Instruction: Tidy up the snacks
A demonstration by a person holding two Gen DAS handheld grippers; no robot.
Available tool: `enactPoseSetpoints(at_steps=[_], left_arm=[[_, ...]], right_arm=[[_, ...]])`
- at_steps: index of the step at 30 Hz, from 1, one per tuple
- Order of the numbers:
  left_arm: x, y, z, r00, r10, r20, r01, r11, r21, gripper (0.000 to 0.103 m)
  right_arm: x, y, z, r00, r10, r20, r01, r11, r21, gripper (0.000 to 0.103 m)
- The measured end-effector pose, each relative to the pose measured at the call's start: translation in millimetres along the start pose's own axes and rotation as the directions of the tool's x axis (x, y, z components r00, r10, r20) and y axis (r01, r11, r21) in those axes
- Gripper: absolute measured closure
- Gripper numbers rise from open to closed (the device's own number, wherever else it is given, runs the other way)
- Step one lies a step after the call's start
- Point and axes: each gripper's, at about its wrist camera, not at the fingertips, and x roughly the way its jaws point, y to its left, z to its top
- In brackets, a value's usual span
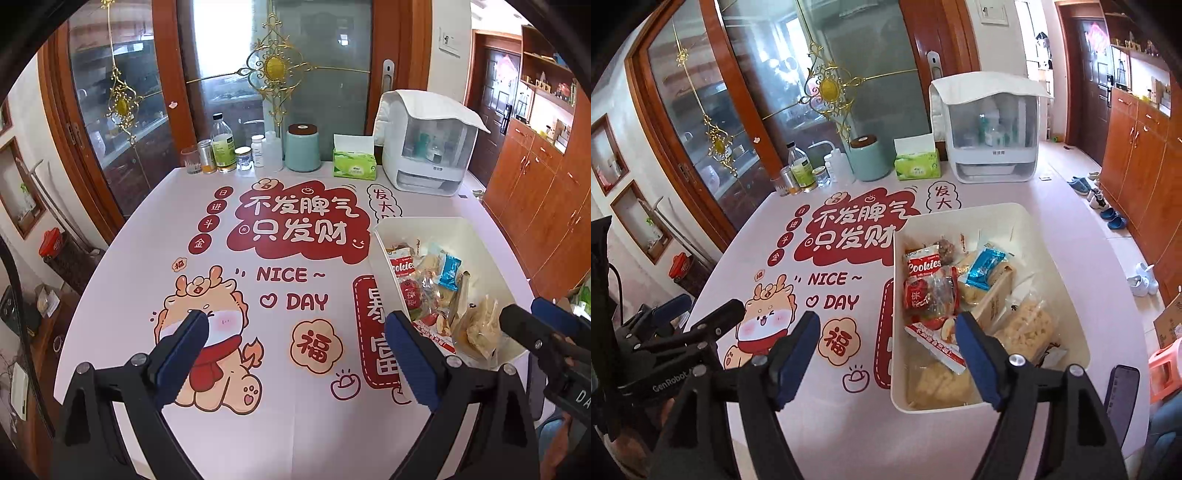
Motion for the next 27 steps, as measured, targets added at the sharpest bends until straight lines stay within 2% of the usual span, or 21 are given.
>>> enactPoseSetpoints(at_steps=[8, 16, 27], left_arm=[[1, -2, -2, 1.0, 0.009, -0.002, -0.009, 1.0, 0.004, 0.007], [6, 2, -5, 1.0, 0.008, -0.021, -0.009, 1.0, -0.021, 0.007], [3, 7, -9, 0.999, 0.016, -0.035, -0.018, 0.999, -0.035, 0.007]], right_arm=[[6, 3, -1, 0.999, -0.006, -0.035, 0.006, 1.0, 0.016, 0.027], [13, 3, -5, 0.996, -0.044, -0.071, 0.046, 0.999, 0.017, 0.027], [8, 9, -8, 0.987, -0.145, -0.07, 0.144, 0.989, -0.022, 0.027]])
